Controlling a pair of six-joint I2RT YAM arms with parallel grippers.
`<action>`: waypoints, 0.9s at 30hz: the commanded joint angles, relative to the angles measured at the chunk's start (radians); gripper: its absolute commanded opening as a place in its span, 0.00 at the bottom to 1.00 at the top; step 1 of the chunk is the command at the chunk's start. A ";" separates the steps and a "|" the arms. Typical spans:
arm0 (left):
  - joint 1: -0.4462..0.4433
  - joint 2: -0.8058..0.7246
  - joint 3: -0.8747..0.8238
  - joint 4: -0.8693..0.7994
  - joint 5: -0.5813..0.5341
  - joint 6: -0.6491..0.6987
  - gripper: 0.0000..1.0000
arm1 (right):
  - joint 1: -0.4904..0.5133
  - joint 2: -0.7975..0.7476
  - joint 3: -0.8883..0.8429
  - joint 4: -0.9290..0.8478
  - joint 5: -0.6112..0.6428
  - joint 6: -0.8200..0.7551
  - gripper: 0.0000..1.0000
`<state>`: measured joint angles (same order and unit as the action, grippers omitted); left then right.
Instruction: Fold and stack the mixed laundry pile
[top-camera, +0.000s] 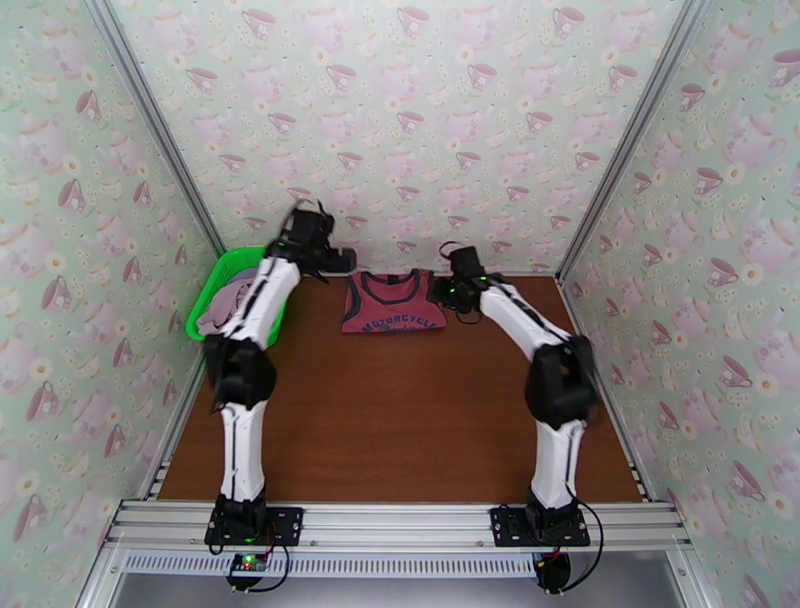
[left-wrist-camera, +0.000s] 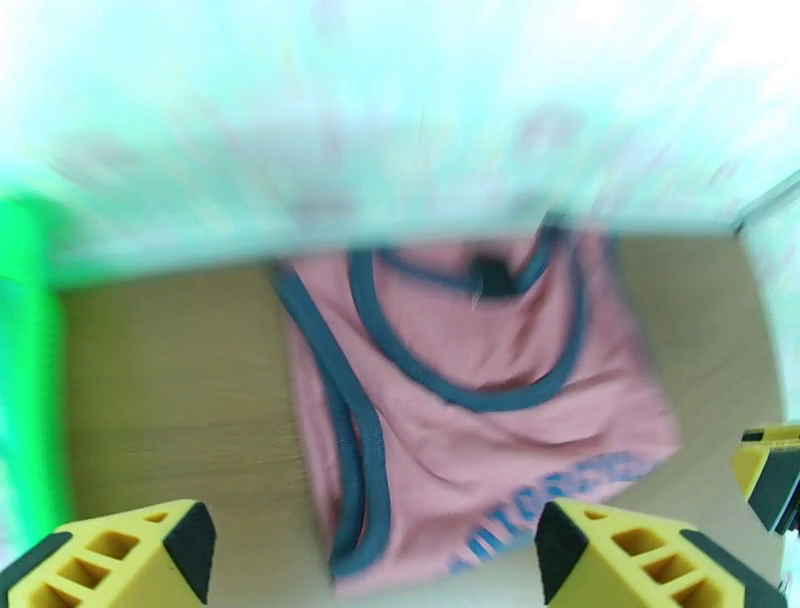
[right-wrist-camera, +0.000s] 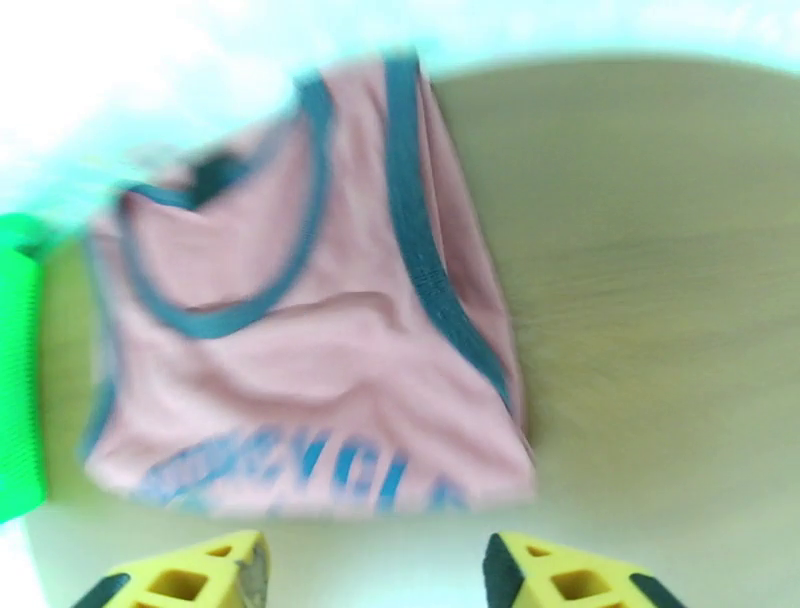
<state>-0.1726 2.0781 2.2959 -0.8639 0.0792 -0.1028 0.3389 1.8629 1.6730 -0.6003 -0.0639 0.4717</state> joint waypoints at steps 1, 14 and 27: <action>0.109 -0.078 -0.059 -0.150 -0.082 -0.023 0.92 | 0.016 -0.154 -0.190 0.037 -0.041 -0.052 0.66; 0.365 0.196 0.045 -0.243 -0.284 0.042 1.00 | 0.192 -0.381 -0.514 0.061 -0.047 -0.065 0.70; 0.412 0.467 0.181 -0.211 -0.337 0.062 1.00 | 0.290 -0.213 -0.476 0.069 -0.039 -0.036 0.71</action>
<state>0.2214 2.4664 2.4535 -1.0760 -0.2470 -0.0509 0.6132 1.6306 1.1641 -0.5297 -0.1154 0.4179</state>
